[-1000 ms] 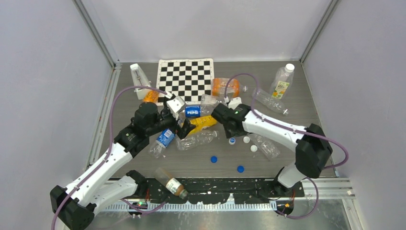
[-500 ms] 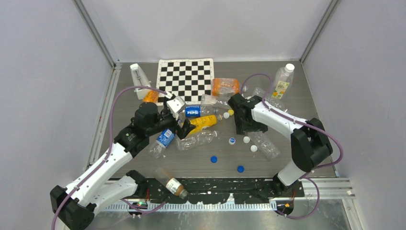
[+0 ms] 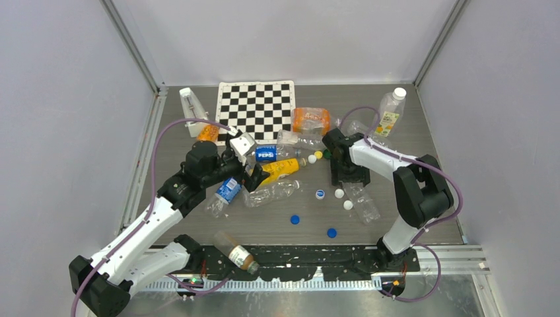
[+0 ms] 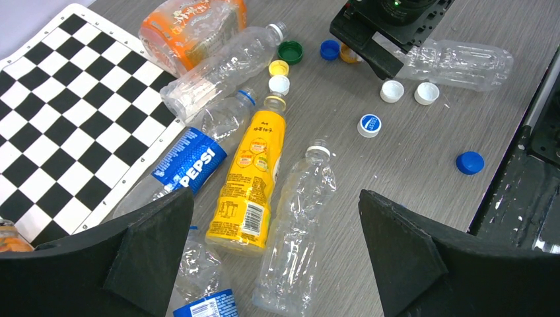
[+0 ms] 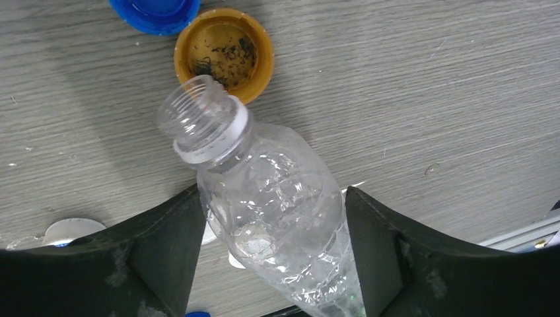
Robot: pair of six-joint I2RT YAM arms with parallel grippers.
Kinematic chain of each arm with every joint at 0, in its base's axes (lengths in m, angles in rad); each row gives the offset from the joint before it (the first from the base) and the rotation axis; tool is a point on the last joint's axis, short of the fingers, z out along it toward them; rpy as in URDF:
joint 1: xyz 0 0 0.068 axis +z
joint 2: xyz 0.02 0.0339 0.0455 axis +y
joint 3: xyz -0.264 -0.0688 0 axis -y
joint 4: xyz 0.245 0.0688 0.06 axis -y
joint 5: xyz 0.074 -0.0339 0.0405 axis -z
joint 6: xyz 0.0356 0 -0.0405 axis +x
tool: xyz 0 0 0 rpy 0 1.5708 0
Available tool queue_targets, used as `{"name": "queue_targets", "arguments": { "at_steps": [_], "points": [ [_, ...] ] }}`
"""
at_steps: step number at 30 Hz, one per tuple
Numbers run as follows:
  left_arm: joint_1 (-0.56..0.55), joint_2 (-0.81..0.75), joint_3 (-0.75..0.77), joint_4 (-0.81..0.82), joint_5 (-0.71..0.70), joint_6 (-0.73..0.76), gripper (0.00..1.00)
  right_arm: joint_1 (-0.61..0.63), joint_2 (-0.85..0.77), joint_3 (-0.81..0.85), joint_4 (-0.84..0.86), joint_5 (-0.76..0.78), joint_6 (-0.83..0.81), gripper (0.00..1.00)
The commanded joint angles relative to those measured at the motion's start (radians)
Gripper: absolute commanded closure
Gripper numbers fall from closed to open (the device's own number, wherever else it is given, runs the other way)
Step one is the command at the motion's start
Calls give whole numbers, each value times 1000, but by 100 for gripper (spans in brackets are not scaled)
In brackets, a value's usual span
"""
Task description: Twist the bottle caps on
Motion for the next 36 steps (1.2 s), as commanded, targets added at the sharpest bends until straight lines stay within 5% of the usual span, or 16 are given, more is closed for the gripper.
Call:
{"name": "queue_targets", "arguments": {
  "at_steps": [1, 7, 12, 21, 28, 36],
  "points": [
    [3, 4, -1, 14, 16, 7, 0, -12, -34, -4, 19, 0, -4, 25],
    [3, 8, -1, 30, 27, -10, 0, -12, -148, 35, -46, 13, 34, 50],
    [3, 19, -2, 61, 46, -46, 0, -5, -332, 70, -21, -25, 118, 60],
    [3, 21, -12, 93, 56, -79, 0, 220, -530, -30, 461, -4, 282, 69],
    [3, 15, -24, 127, 76, -102, 0, 369, -476, -133, 922, 120, 353, 71],
    [3, 21, -31, 163, 82, -141, 0, 507, -369, -171, 1248, 265, 458, 71]
  ]
}}
